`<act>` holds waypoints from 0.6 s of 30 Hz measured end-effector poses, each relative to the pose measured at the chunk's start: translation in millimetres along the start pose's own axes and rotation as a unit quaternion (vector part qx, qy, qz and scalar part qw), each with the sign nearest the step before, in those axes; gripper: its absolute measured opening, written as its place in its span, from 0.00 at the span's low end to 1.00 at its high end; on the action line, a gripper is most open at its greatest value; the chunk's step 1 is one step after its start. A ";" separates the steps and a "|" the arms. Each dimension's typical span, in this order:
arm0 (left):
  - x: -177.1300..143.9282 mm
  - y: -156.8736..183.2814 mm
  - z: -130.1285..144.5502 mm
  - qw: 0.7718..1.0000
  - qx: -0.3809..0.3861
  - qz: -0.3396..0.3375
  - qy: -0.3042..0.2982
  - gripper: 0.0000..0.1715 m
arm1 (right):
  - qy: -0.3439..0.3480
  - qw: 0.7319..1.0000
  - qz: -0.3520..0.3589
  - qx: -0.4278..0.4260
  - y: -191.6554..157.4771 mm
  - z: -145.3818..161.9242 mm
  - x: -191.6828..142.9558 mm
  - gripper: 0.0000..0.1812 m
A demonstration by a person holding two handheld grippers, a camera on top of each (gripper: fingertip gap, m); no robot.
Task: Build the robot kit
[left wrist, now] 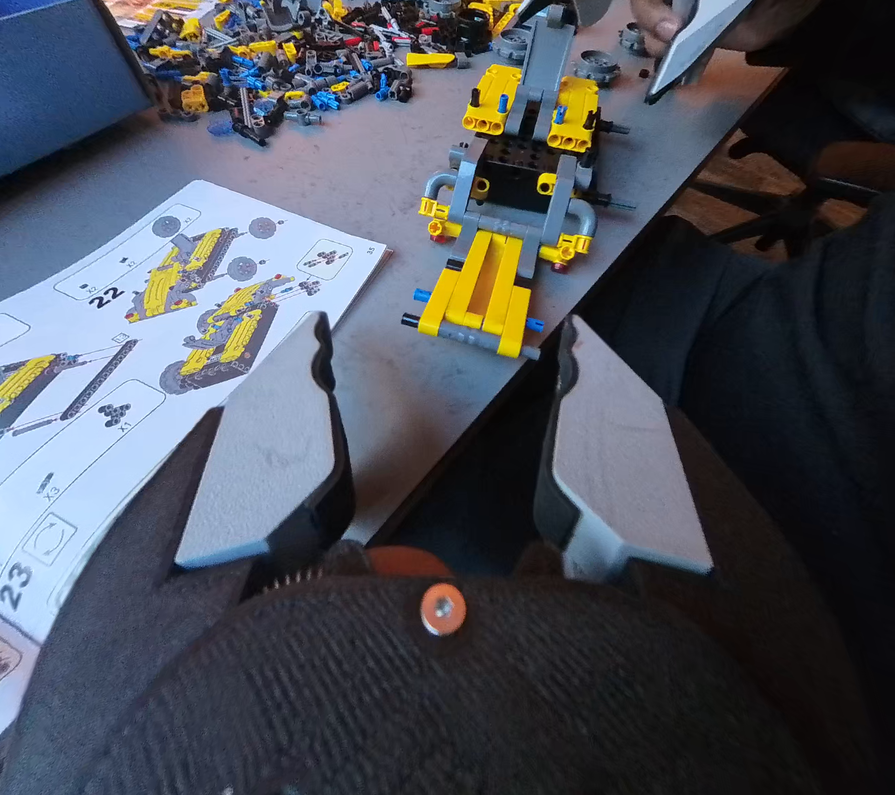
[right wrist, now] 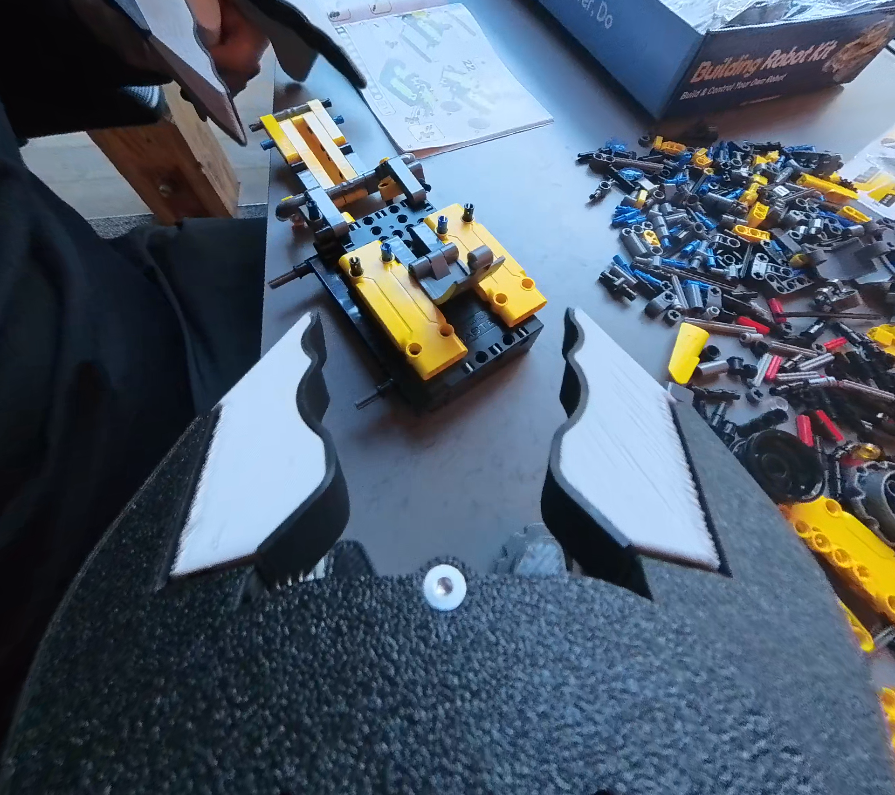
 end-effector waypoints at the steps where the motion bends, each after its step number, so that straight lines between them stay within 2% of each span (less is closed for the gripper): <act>1: 0.9 0.3 0.4 1.000 -0.001 0.000 -0.003 0.54 | 0.002 1.000 0.000 0.001 -0.5 0.2 -1.2 0.54; 10: 3.3 2.2 -1.8 1.000 0.011 -0.008 -0.020 0.53 | -0.017 1.000 0.004 -0.007 -6.1 7.4 -7.2 0.53; 15: 4.2 9.0 -16.5 0.999 0.026 -0.011 -0.024 0.54 | -0.052 0.998 -0.012 -0.035 -6.1 18.1 -11.9 0.49; 18: 9.9 16.1 -24.4 0.998 0.029 -0.003 -0.054 0.58 | -0.077 0.995 -0.019 -0.060 -1.7 18.9 -10.5 0.49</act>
Point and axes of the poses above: each gripper's, where its closed fingertips meet, x out along the fingers, z out of its underside, y = z × x across the jaws, the point moved 10 cm from there along -x, back along the fingers, and after that the axes turned 10 degrees about -y, right-handed, at the moved point
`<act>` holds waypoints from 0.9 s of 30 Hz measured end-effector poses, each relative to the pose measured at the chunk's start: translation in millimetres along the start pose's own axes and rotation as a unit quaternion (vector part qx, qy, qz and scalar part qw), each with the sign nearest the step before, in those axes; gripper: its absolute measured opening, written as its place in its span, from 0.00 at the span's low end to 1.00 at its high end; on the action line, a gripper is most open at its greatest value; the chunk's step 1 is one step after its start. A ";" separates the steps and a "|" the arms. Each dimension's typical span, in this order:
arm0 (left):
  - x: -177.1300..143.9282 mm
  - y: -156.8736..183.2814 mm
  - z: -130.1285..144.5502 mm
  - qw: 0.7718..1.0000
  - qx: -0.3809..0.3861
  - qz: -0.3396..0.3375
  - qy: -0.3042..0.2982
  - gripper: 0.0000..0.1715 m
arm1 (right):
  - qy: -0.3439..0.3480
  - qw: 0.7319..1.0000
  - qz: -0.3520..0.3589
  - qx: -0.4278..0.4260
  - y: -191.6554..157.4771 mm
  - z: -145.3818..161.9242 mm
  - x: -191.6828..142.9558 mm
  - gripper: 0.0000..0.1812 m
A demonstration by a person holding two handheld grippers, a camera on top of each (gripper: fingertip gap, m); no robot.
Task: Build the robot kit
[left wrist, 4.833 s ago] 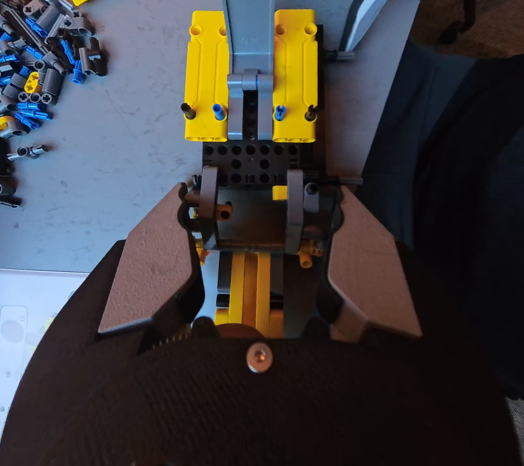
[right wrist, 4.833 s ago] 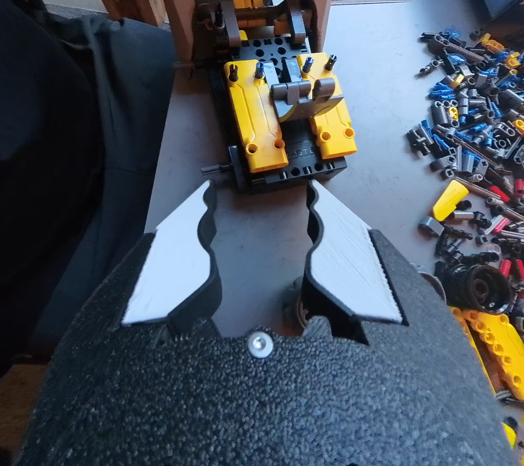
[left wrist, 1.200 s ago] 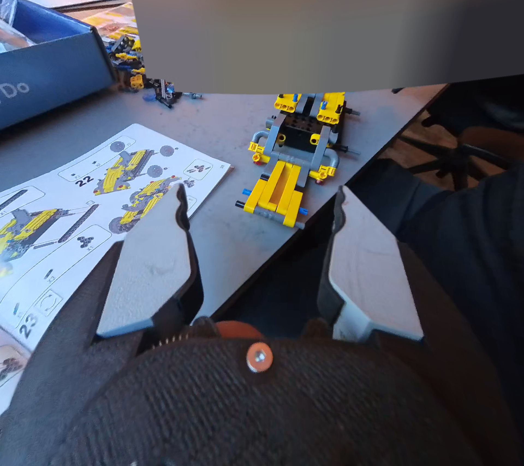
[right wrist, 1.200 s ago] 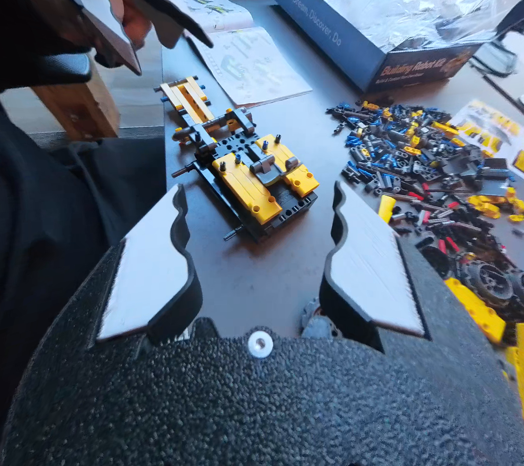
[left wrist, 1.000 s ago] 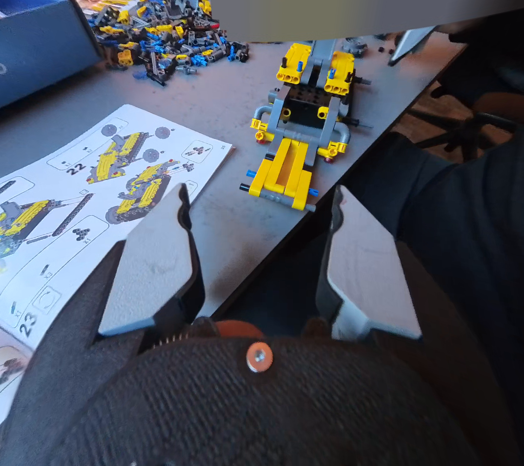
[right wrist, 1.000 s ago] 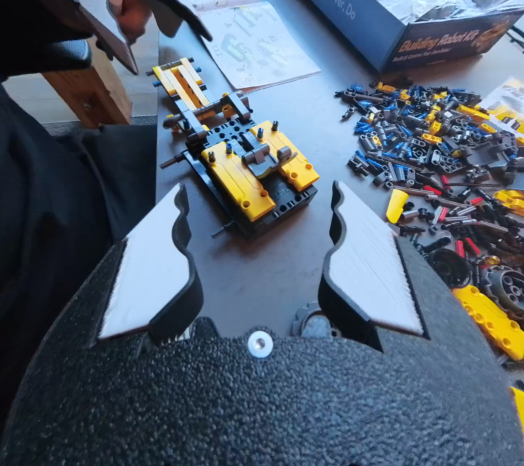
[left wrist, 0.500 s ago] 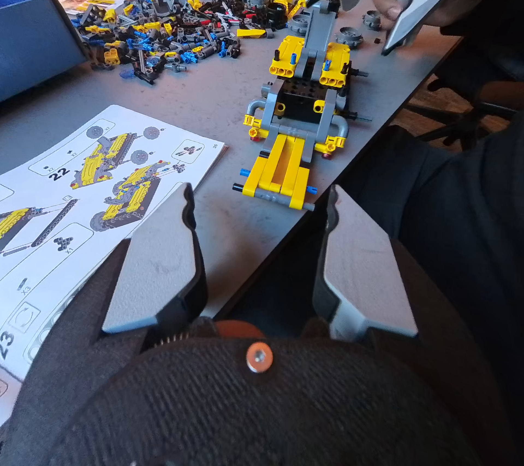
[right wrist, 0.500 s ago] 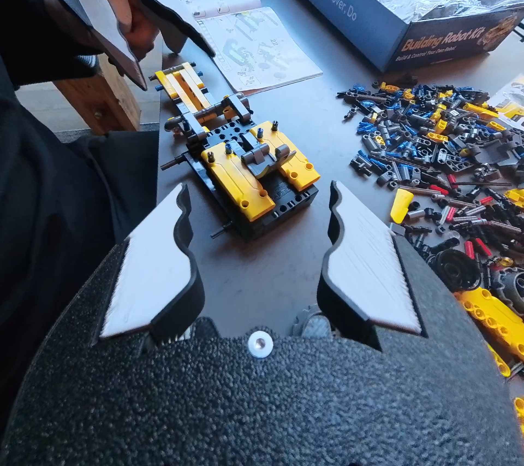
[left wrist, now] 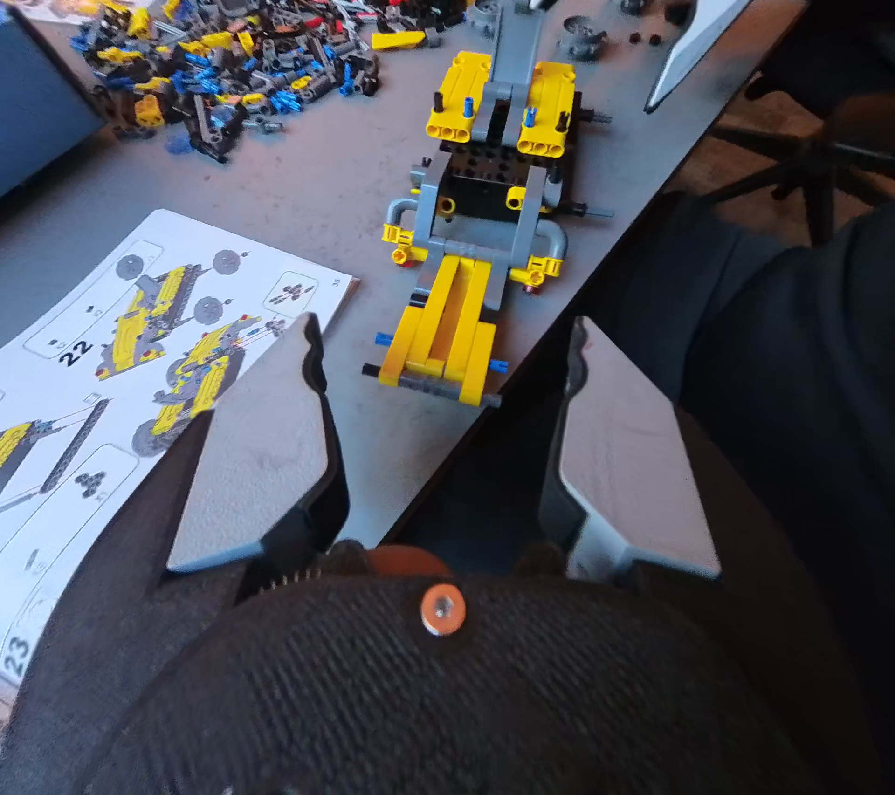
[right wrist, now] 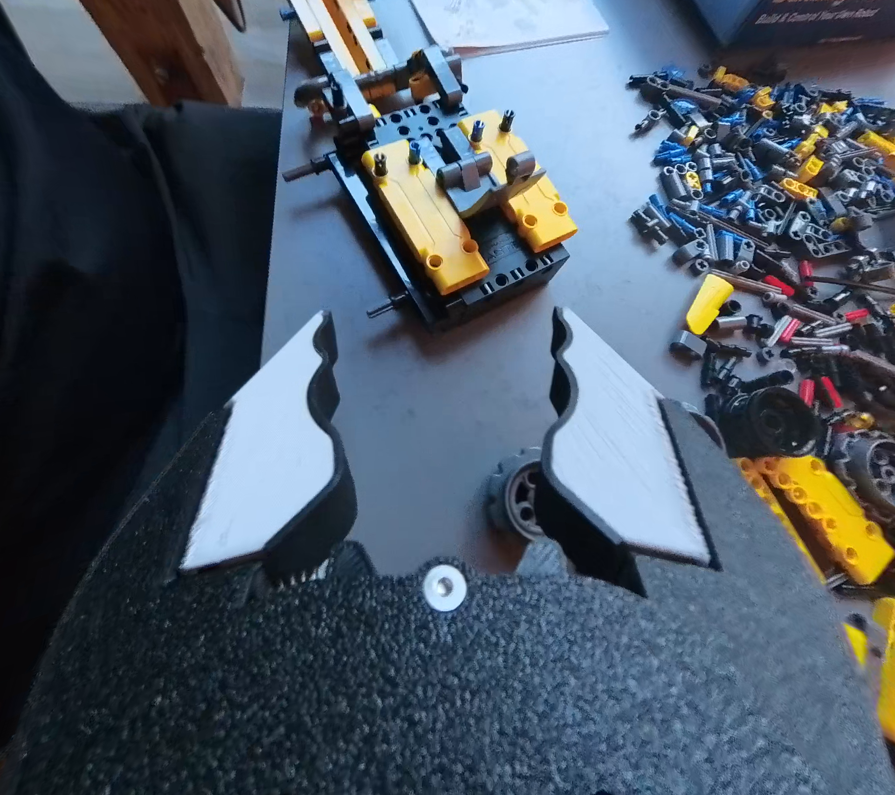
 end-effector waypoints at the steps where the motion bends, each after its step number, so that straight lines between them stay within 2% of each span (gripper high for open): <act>1: 2.1 2.3 -2.1 1.000 0.006 -0.005 -0.008 0.58 | -0.007 1.000 0.003 -0.012 1.2 -0.9 1.0 0.49; 9: 25.5 8.1 -16.5 0.991 0.046 -0.072 -0.106 0.56 | -0.009 0.998 -0.051 -0.046 2.1 1.6 9.3 0.44; 12: 31.8 4.6 -22.2 0.990 0.043 -0.068 -0.115 0.48 | -0.016 0.996 -0.063 -0.061 -1.4 4.7 10.0 0.44; 15: 37.7 -2.8 -28.3 0.989 0.041 -0.080 -0.117 0.49 | -0.013 0.995 -0.070 -0.074 -7.0 5.9 6.8 0.43; 17: 41.5 -9.5 -30.1 0.990 0.028 -0.085 -0.112 0.47 | -0.019 0.995 -0.061 -0.081 -9.0 8.5 5.9 0.45; 19: 40.5 -12.1 -30.4 0.989 0.020 -0.078 -0.123 0.45 | -0.024 0.994 -0.059 -0.087 -12.4 9.1 2.3 0.43; 24: 20.4 -1.8 -24.7 0.993 0.020 -0.058 -0.104 0.46 | -0.006 0.994 -0.047 -0.097 -15.4 7.3 -12.2 0.40; 27: 19.7 8.4 -26.1 0.991 0.055 -0.062 -0.108 0.47 | -0.005 0.996 -0.029 -0.086 -7.7 8.7 -12.6 0.39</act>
Point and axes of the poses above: each gripper's, where its closed fingertips meet, x out along the fingers, z out of its underside, y = z × x across the jaws, the point moved 10 cm from there along -x, back along the fingers, and after that the axes turned 10 degrees about -y, right-handed, at the moved point
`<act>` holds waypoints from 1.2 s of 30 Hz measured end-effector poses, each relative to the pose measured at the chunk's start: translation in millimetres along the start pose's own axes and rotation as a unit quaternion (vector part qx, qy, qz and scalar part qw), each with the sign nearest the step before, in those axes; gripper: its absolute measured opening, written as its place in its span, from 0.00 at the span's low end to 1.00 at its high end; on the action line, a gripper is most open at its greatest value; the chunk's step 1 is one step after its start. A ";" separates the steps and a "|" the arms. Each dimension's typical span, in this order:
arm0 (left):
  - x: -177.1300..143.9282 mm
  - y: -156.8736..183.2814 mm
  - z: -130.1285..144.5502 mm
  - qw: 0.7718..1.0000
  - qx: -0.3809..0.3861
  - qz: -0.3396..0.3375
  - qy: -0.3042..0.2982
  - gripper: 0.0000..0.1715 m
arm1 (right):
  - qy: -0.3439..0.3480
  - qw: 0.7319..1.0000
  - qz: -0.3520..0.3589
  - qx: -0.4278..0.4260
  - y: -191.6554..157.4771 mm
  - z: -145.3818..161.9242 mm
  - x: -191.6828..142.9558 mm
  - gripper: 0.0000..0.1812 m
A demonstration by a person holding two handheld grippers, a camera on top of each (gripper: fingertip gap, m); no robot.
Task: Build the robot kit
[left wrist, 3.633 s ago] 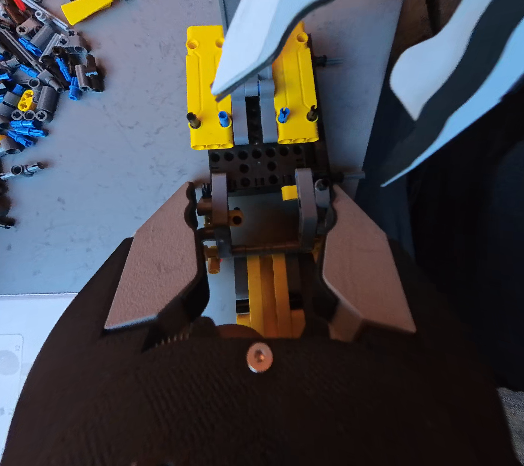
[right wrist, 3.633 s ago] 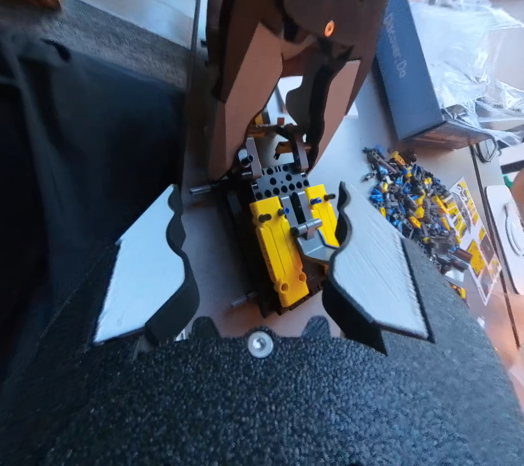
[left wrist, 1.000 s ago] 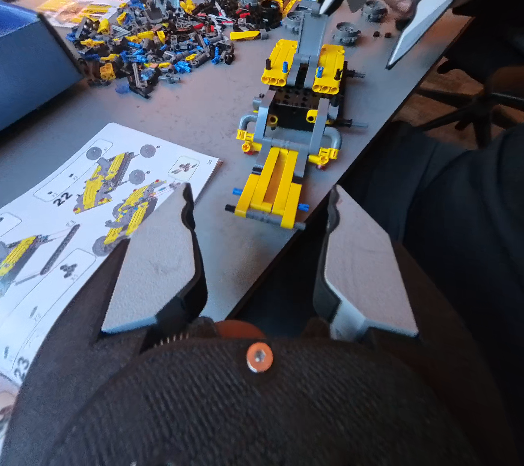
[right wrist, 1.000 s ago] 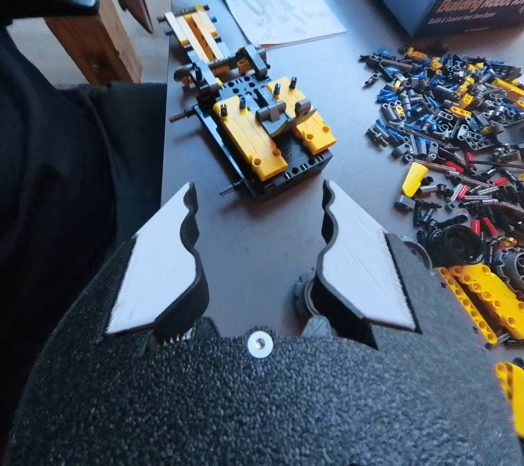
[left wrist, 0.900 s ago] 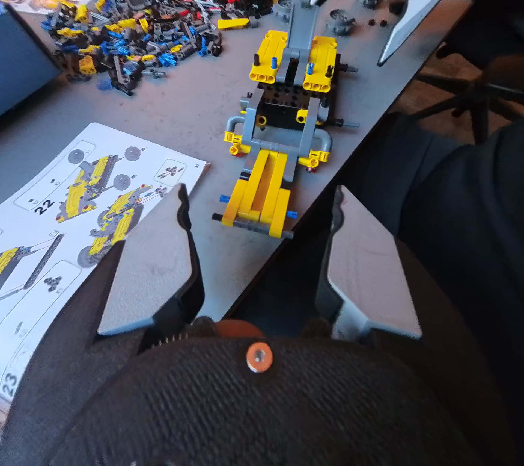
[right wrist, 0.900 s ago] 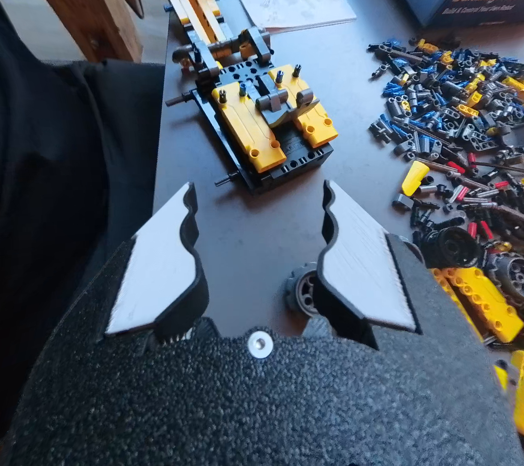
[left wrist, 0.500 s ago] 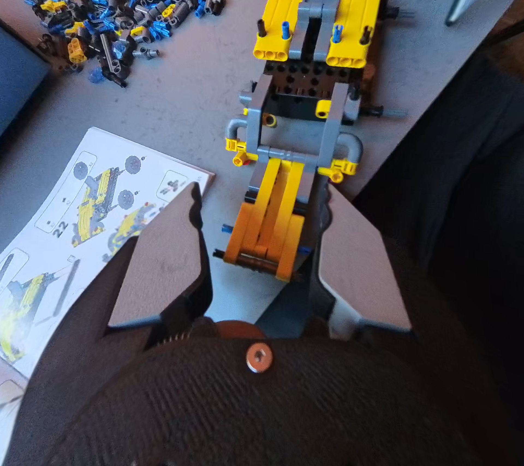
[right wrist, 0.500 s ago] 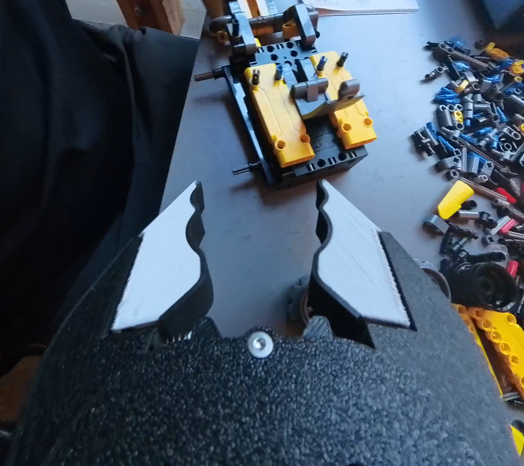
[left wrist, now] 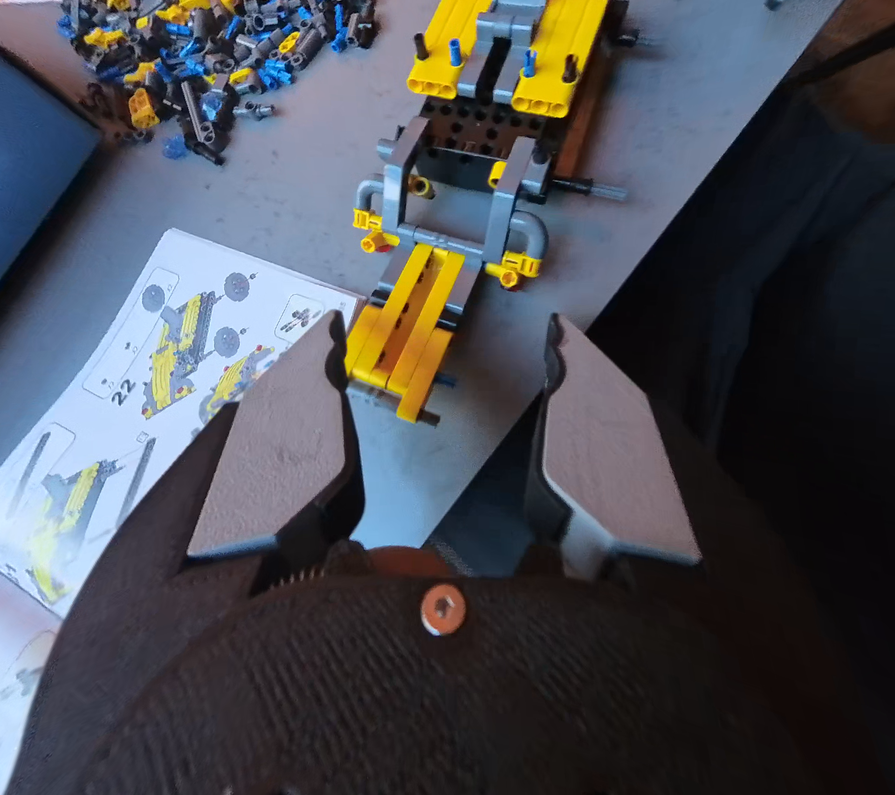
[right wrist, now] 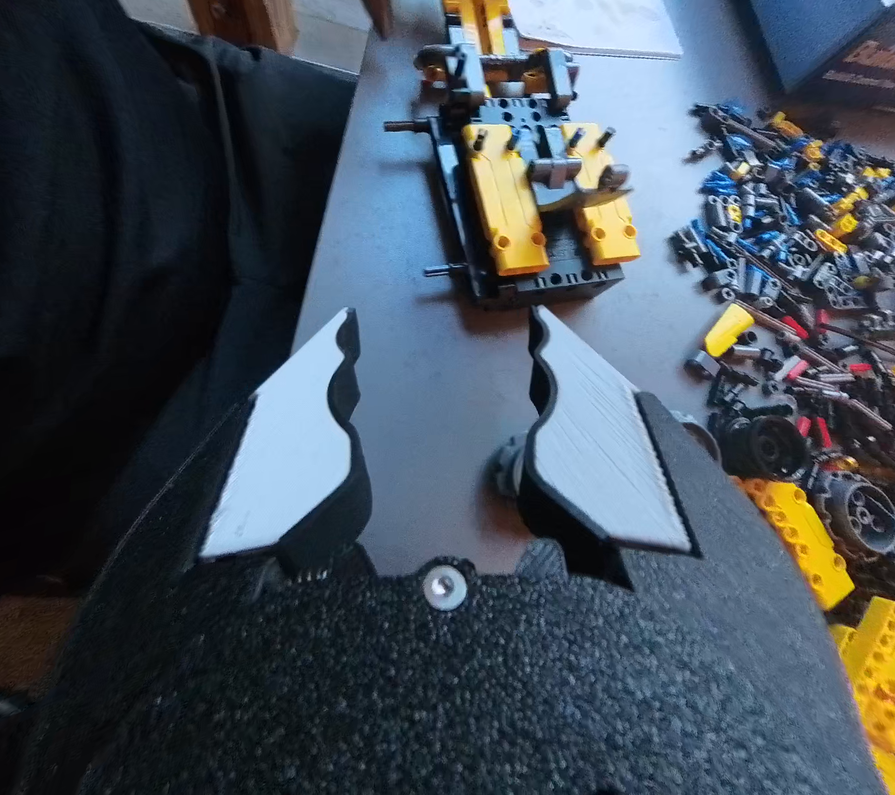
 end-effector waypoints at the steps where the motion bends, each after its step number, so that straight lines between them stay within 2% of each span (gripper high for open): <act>1: 2.5 2.5 -2.4 1.000 0.009 -0.004 -0.005 0.48 | 0.001 1.000 0.006 0.010 4.0 0.6 1.1 0.40; 6: 18.8 15.3 -20.8 0.999 0.022 0.026 0.008 0.55 | 0.006 0.999 0.018 0.038 19.6 -5.8 10.6 0.50; 10: 33.3 12.0 -30.2 0.999 0.017 0.029 -0.013 0.67 | -0.001 1.000 0.005 0.014 27.3 -15.4 22.4 0.50; 16: 43.5 7.0 -41.3 0.998 0.023 0.045 -0.026 0.71 | -0.024 1.000 -0.008 -0.012 35.5 -17.9 37.0 0.55; 21: 48.6 2.7 -45.9 0.998 0.019 0.051 -0.027 0.70 | -0.028 0.999 0.002 -0.023 34.5 -18.9 40.1 0.55; 23: 49.6 0.6 -46.9 0.998 0.020 0.053 -0.026 0.67 | -0.025 0.999 0.008 -0.025 35.2 -17.9 38.8 0.51; 36: 52.0 -6.3 -47.5 0.997 0.023 0.065 -0.024 0.65 | -0.013 0.999 0.023 -0.022 33.9 -16.5 39.8 0.49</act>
Point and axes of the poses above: each gripper's, where its closed fingertips meet, x out along the fingers, z out of its underside, y = z × x across the jaws, the point moved 10 cm from there along -x, back along the fingers, and after that the axes turned 10 degrees about -y, right-handed, at the moved point
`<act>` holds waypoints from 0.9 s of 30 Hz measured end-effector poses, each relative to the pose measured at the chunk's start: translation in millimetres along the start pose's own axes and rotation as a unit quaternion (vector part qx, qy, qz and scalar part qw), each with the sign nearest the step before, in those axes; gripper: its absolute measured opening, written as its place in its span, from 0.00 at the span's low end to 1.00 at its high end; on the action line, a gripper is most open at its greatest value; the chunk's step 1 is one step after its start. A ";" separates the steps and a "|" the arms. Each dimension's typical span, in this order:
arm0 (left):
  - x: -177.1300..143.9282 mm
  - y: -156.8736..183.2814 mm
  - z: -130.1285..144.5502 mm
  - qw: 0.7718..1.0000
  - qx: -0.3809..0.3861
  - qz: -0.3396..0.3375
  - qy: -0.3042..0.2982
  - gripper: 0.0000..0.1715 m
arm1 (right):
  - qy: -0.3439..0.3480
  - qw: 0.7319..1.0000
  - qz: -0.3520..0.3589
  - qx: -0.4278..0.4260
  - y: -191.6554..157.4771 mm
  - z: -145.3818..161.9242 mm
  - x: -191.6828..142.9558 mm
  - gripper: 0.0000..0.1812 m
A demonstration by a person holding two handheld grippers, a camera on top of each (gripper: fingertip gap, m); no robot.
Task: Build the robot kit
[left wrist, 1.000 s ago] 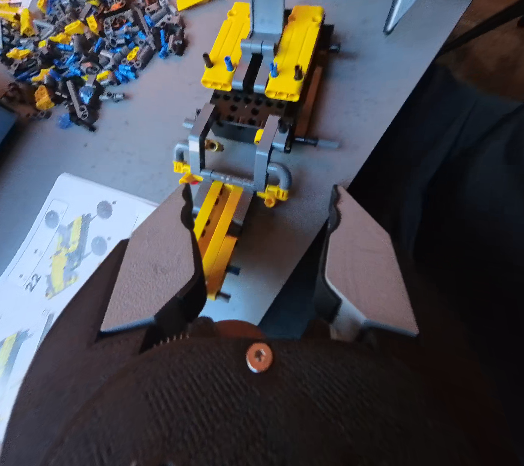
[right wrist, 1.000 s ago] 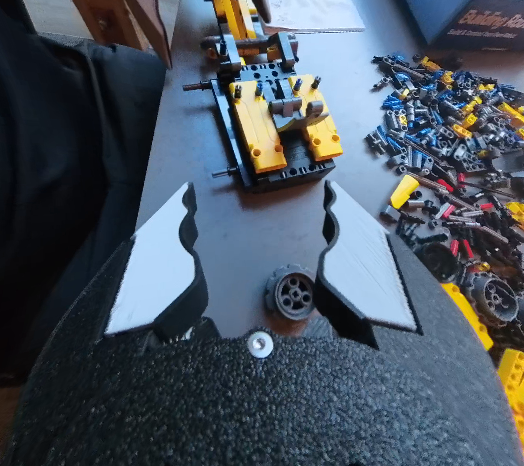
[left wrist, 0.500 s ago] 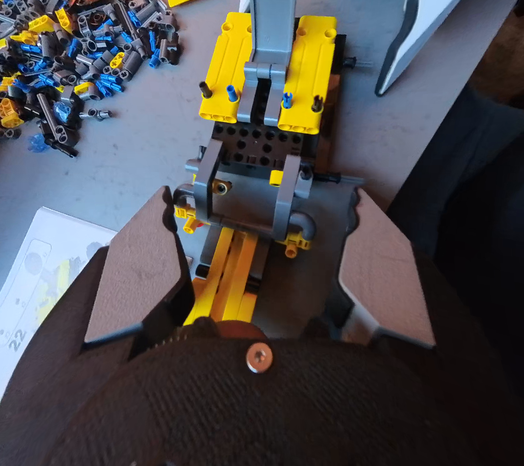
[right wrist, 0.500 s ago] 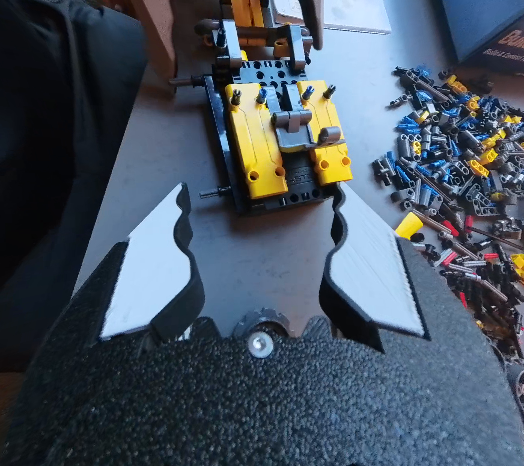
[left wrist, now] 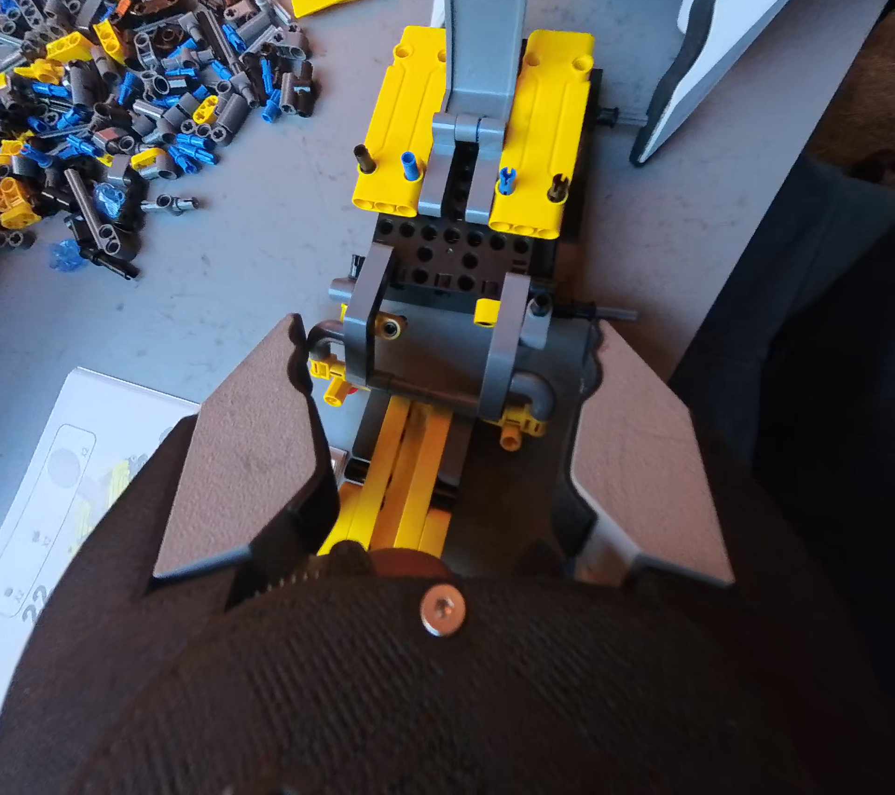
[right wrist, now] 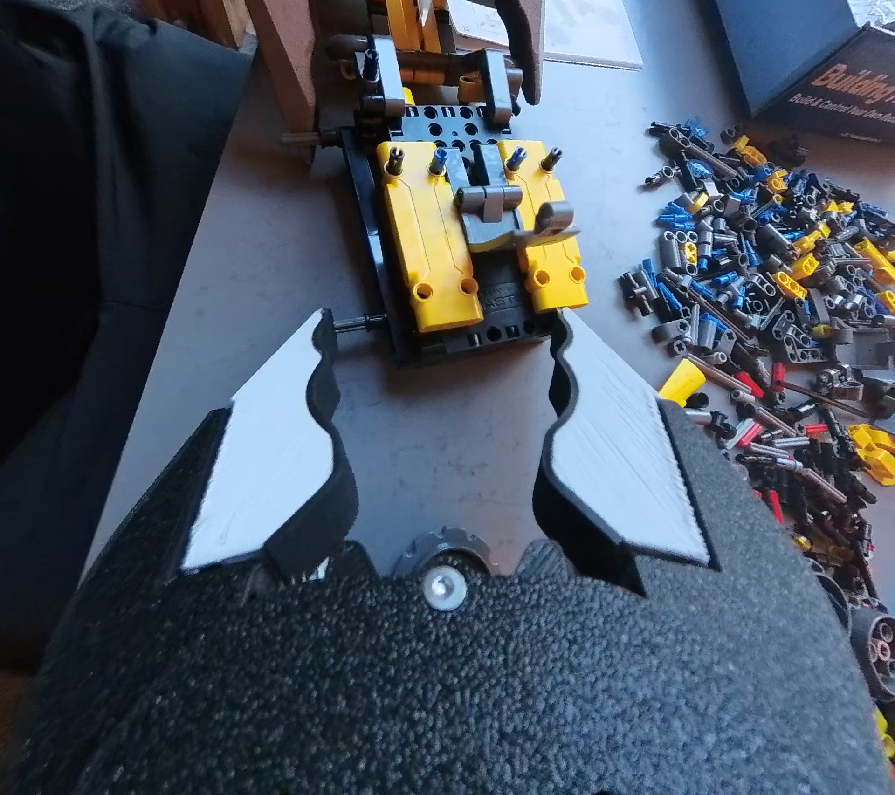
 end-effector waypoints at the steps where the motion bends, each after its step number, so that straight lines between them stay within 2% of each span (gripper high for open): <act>1: 0.1 -0.1 0.3 1.000 -0.001 -0.001 0.002 0.65 | 0.003 1.000 0.000 0.001 0.4 0.4 0.2 0.49; 12: -0.2 -3.6 1.0 1.000 -0.006 -0.007 0.003 0.65 | 0.003 1.000 0.010 0.014 1.5 -0.9 1.7 0.47; 17: 1.4 -5.5 -1.5 1.000 0.004 -0.009 0.009 0.65 | 0.014 1.000 0.002 0.022 5.0 1.1 -1.9 0.52; 25: 3.7 -12.4 -4.7 0.999 0.049 0.016 0.014 0.64 | 0.037 0.999 -0.014 0.026 8.4 4.3 -7.8 0.52; 27: 3.4 -14.7 -5.9 0.997 0.070 0.025 0.015 0.60 | 0.038 0.999 -0.017 0.026 8.1 5.4 -9.2 0.52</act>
Point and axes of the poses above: each gripper's, where its closed fingertips meet, x out along the fingers, z out of its underside, y = z × x across the jaws, the point moved 10 cm from there along -x, back along the fingers, and after that the axes turned 10 degrees about -y, right-handed, at the moved point
